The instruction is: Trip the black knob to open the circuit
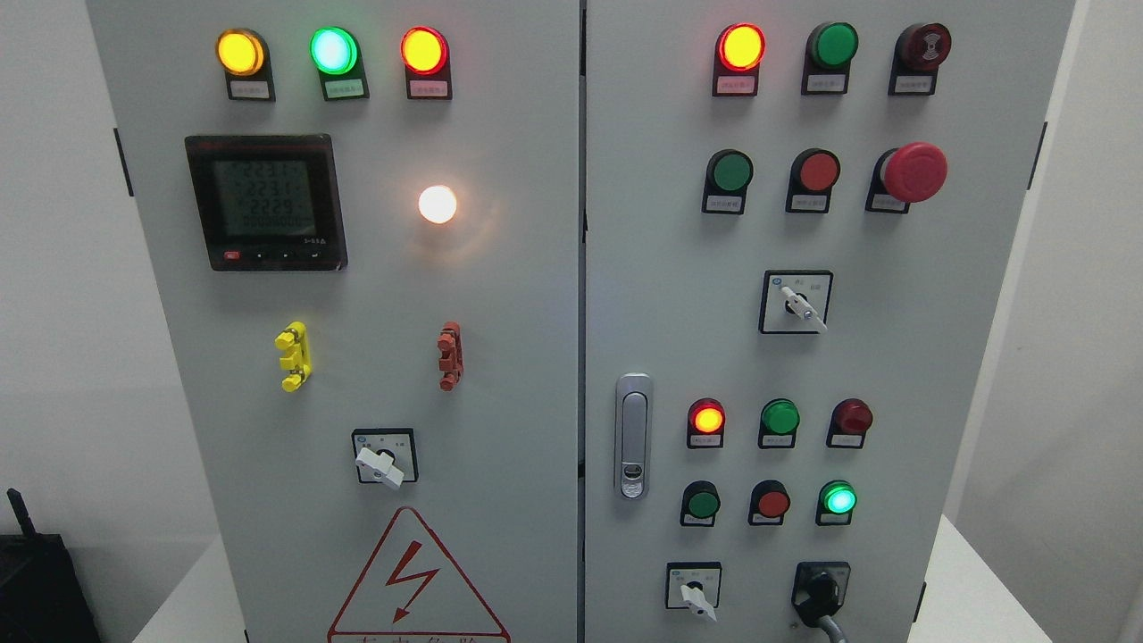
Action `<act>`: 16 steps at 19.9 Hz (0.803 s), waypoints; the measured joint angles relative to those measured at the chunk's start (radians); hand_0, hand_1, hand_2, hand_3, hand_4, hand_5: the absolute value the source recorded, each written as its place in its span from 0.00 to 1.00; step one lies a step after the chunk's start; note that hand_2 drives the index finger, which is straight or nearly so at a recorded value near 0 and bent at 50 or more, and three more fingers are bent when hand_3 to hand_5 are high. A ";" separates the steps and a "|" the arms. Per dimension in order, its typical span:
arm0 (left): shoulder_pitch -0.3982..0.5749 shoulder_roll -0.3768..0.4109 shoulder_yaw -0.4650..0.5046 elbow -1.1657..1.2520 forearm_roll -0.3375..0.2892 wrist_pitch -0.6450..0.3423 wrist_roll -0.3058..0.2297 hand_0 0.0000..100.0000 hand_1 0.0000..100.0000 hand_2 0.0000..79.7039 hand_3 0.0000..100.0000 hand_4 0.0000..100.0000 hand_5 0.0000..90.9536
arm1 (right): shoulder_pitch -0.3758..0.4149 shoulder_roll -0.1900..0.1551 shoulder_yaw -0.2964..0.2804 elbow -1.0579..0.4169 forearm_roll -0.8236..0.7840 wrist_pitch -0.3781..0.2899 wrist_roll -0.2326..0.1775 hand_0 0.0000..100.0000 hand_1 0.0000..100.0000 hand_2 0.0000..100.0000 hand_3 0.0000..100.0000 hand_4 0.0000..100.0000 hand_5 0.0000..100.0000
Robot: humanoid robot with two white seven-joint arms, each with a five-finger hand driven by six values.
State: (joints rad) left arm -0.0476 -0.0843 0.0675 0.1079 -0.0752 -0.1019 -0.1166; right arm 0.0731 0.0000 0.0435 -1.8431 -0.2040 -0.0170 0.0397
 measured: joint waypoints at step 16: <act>0.000 0.000 0.000 0.000 0.000 0.006 0.000 0.12 0.39 0.00 0.00 0.00 0.00 | 0.007 0.000 -0.030 0.003 0.000 -0.011 0.003 0.00 0.00 0.04 1.00 0.98 0.96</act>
State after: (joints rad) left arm -0.0476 -0.0844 0.0675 0.1079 -0.0751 -0.0962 -0.1166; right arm 0.0805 0.0001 0.0131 -1.8397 -0.2040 -0.0276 0.0427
